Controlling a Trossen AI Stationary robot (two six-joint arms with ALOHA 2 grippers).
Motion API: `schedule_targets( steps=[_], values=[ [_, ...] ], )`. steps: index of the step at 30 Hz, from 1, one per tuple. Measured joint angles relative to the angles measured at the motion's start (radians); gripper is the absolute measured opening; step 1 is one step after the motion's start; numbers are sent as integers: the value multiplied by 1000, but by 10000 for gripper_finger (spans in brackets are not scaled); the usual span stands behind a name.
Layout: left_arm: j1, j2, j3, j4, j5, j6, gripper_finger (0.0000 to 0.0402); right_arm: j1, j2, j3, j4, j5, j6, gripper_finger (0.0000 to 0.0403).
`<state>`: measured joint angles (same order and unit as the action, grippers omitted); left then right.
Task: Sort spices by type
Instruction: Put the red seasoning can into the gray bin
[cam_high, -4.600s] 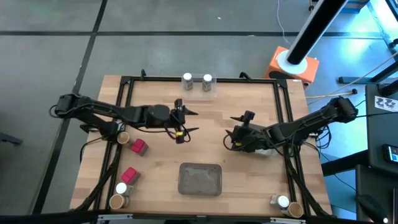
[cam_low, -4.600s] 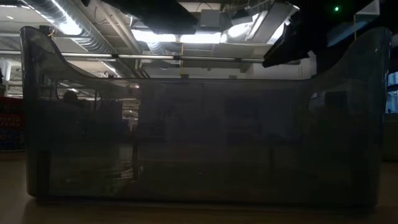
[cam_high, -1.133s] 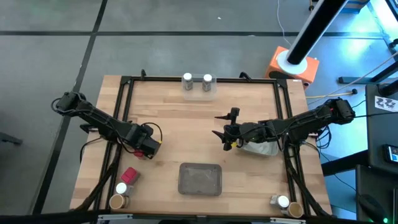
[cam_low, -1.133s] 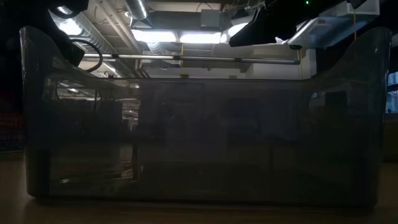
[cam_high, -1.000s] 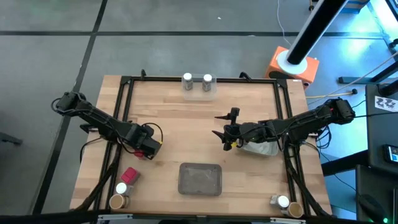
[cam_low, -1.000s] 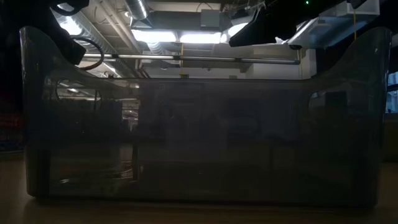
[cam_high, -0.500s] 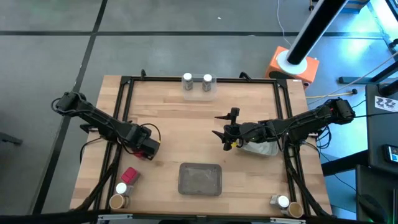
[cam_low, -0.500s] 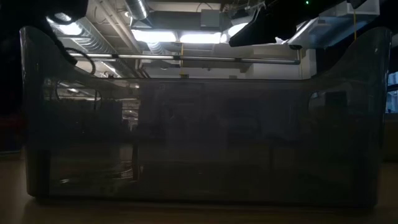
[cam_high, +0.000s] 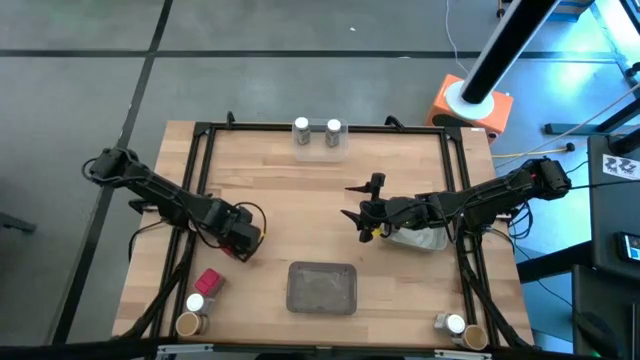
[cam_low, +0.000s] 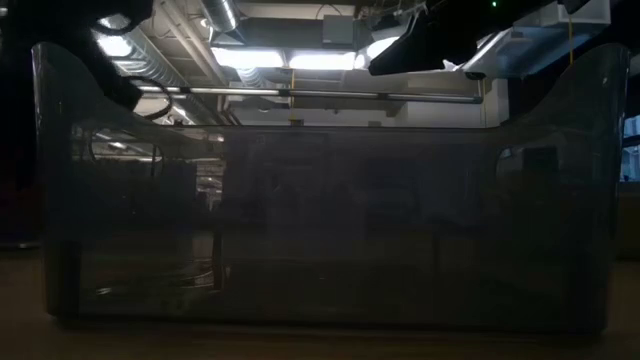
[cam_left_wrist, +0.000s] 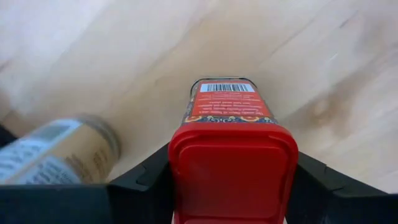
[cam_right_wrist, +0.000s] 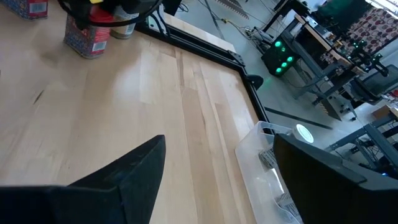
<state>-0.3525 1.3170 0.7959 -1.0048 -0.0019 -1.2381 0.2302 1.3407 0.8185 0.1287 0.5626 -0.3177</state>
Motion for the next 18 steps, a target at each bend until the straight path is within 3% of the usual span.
schedule_targets(
  steps=[11,18],
  values=[
    [124,0,174,10,-105,300,202,101,-42,0,-66,-2,101,298],
    [205,4,271,146,-132,540,201,110,-32,0,-128,-101,254,298]
  ],
)
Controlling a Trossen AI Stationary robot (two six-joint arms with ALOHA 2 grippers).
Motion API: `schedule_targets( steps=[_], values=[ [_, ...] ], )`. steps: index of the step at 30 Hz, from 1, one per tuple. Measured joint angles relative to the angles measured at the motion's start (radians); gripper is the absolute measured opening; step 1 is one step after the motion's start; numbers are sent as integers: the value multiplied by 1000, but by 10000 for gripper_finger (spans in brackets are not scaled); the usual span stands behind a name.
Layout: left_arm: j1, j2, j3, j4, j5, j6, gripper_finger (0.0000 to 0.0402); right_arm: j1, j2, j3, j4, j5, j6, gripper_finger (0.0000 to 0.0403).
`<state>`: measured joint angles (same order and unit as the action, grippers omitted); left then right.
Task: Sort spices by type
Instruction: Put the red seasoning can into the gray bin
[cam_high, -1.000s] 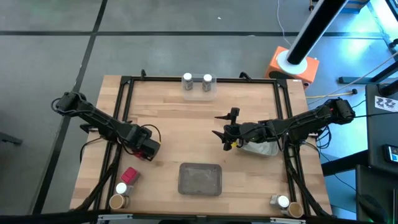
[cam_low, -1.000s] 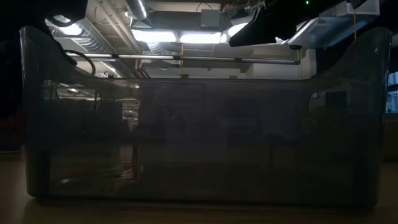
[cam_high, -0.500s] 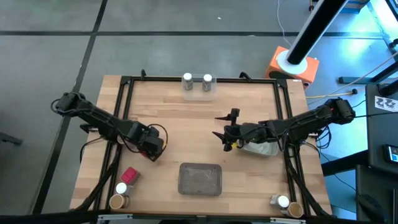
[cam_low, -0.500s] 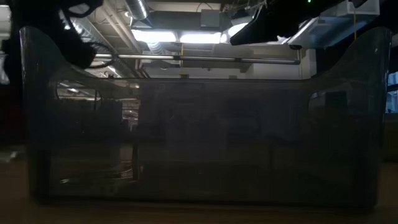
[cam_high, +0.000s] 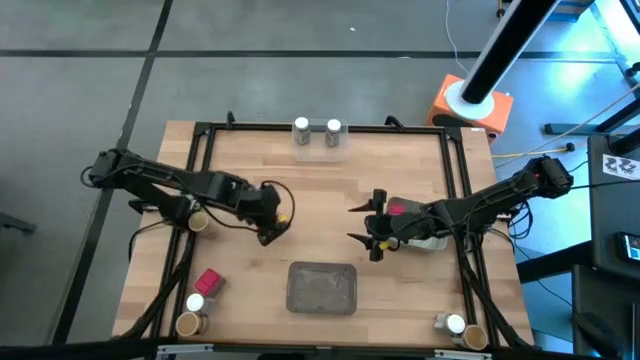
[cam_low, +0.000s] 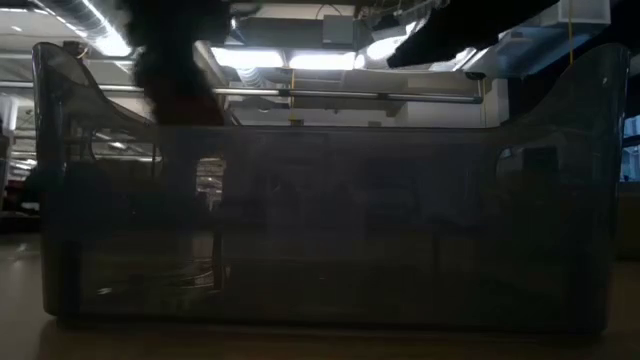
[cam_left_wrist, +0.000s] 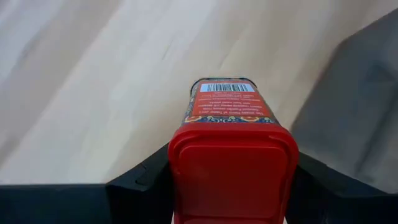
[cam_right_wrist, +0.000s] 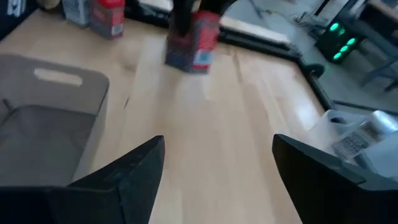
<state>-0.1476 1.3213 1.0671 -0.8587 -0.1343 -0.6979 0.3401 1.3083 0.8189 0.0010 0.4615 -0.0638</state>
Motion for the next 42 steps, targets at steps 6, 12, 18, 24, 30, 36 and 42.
schedule_targets(
  steps=[6,12,18,24,30,36,42],
  values=[
    [38,106,99,55,-1,226,201,0,5,0,-8,-28,69,298],
    [79,290,221,47,0,383,201,0,5,0,-34,-27,115,298],
    [92,472,367,-2,-1,474,201,0,6,0,-81,-13,124,298],
    [91,592,447,-5,0,532,202,0,6,0,-134,1,123,298],
    [92,640,454,16,0,546,213,0,6,0,-160,1,123,298],
    [92,659,447,56,0,558,218,0,6,0,-160,1,123,298],
    [91,658,446,85,0,542,234,0,6,0,-160,1,135,298]
  ],
)
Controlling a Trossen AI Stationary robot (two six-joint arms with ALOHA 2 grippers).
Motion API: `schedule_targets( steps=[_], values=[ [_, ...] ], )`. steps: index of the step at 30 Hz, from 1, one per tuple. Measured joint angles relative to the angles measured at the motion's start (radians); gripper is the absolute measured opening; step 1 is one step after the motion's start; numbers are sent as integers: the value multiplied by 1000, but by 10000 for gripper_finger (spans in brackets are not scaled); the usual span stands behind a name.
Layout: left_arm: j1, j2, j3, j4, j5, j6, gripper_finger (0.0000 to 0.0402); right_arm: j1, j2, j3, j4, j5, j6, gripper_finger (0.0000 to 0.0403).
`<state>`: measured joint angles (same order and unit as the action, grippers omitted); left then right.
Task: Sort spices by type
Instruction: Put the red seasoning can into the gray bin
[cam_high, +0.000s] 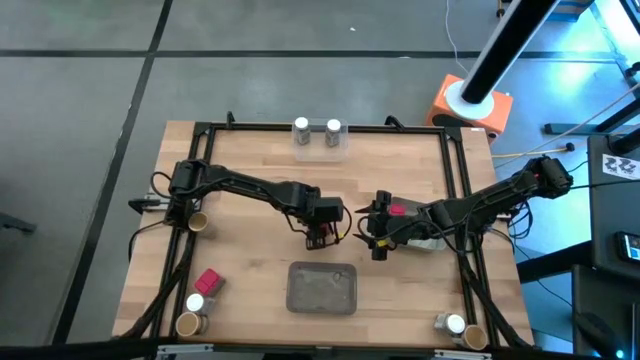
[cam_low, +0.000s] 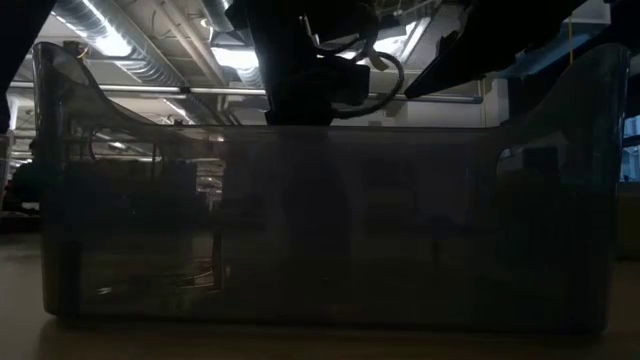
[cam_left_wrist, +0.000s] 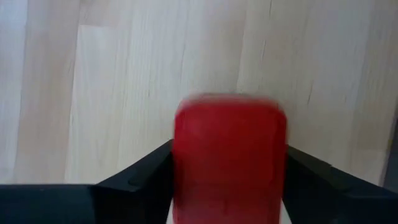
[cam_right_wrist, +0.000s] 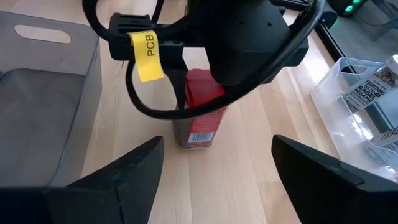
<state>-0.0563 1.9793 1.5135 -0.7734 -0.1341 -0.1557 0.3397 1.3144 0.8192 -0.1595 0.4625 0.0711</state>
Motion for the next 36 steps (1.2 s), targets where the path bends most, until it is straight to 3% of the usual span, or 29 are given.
schedule_targets(
  steps=[9,18,23,26,30,36],
  values=[
    [-2,-10,6,-42,0,-11,314,0,0,0,0,0,0,298],
    [-52,-165,12,-157,-30,2,317,0,0,0,1,-11,-1,298],
    [-91,-254,-107,-131,-35,44,316,0,0,0,48,-16,-7,298],
    [-100,-325,-233,3,-43,56,316,0,15,0,88,-29,-8,298],
    [-101,-438,-466,344,-49,124,315,-13,59,0,146,-33,-12,298],
    [-101,-593,-743,774,-49,164,315,-89,143,0,235,-137,-18,298]
  ],
)
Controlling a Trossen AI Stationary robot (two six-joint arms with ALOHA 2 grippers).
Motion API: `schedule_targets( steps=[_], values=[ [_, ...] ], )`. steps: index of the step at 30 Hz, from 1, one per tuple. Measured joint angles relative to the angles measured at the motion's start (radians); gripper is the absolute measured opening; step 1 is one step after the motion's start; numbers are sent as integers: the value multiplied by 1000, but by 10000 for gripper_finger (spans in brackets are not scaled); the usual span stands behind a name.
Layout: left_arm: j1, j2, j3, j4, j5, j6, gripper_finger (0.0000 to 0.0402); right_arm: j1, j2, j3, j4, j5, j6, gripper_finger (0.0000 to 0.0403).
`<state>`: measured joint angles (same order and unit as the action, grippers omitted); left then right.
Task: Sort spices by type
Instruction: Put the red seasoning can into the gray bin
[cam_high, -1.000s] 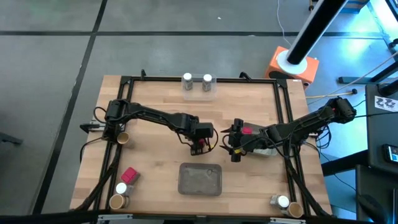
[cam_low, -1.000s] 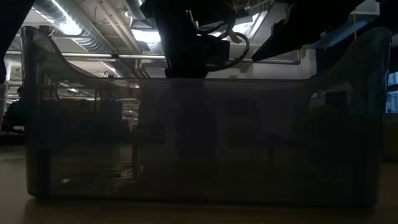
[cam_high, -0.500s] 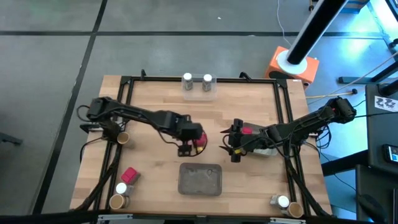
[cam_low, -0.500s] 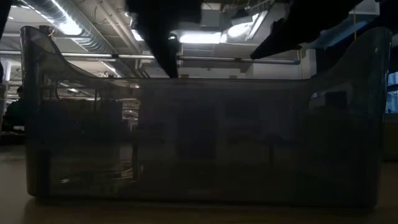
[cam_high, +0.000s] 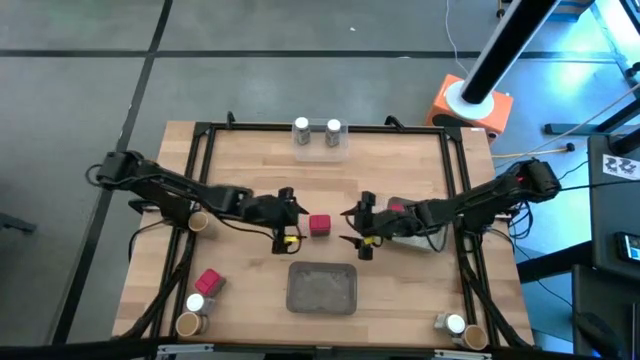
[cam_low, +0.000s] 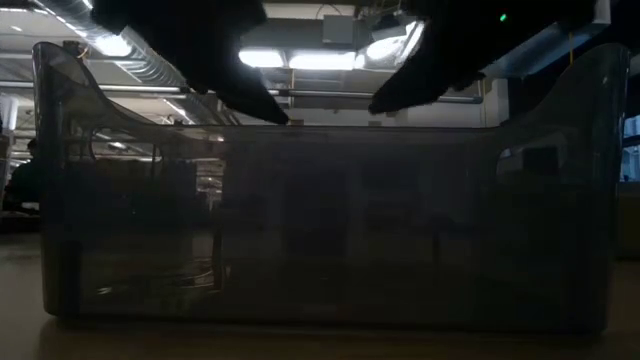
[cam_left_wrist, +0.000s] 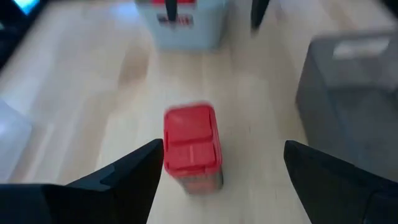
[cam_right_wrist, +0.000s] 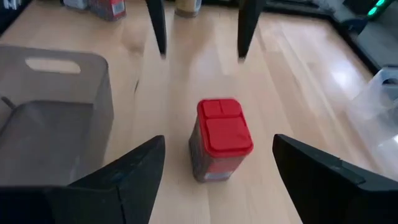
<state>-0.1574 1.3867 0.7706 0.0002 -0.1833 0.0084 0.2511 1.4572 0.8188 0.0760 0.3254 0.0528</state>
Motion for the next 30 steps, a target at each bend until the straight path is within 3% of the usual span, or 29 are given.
schedule_targets(
  steps=[7,13,18,30],
  values=[
    [1,-78,-221,380,-1,52,315,-97,91,26,100,-119,-1,298],
    [1,-72,-328,598,-1,79,315,-144,184,118,46,-195,-5,298],
    [1,-72,-342,612,-1,79,315,-162,257,183,26,-241,-6,298],
    [1,-71,-341,619,-1,78,315,-180,343,194,-13,-249,-9,298]
  ],
)
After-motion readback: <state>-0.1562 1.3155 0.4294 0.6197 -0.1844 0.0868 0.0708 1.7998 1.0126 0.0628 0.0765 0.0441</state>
